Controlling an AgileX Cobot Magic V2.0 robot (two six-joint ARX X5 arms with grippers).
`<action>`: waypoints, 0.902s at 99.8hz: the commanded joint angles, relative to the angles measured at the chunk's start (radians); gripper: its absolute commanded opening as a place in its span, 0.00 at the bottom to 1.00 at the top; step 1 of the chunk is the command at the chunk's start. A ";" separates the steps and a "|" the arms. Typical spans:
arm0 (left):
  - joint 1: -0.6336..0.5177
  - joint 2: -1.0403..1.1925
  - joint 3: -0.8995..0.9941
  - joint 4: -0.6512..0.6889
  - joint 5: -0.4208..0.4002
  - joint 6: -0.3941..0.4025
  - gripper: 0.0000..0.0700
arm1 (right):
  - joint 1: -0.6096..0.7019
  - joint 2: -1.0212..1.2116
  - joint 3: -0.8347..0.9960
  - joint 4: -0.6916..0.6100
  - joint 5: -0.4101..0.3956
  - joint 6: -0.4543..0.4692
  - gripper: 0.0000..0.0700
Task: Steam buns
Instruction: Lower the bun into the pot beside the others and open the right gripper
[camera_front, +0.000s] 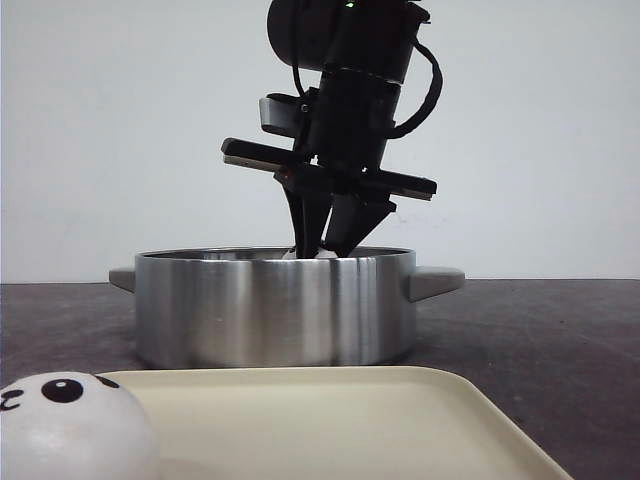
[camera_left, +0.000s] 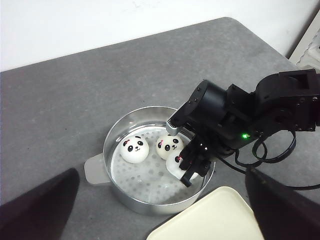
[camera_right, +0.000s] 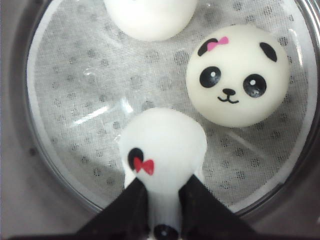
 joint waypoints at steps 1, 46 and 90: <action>-0.006 0.008 0.019 0.010 -0.006 0.008 0.97 | 0.006 0.023 0.014 0.002 0.004 -0.003 0.08; -0.006 0.012 0.019 -0.017 -0.006 0.008 0.97 | 0.004 0.023 0.016 -0.043 0.028 0.033 0.71; -0.006 0.012 -0.030 -0.082 0.005 0.002 0.97 | -0.003 -0.023 0.100 -0.091 0.031 -0.016 0.22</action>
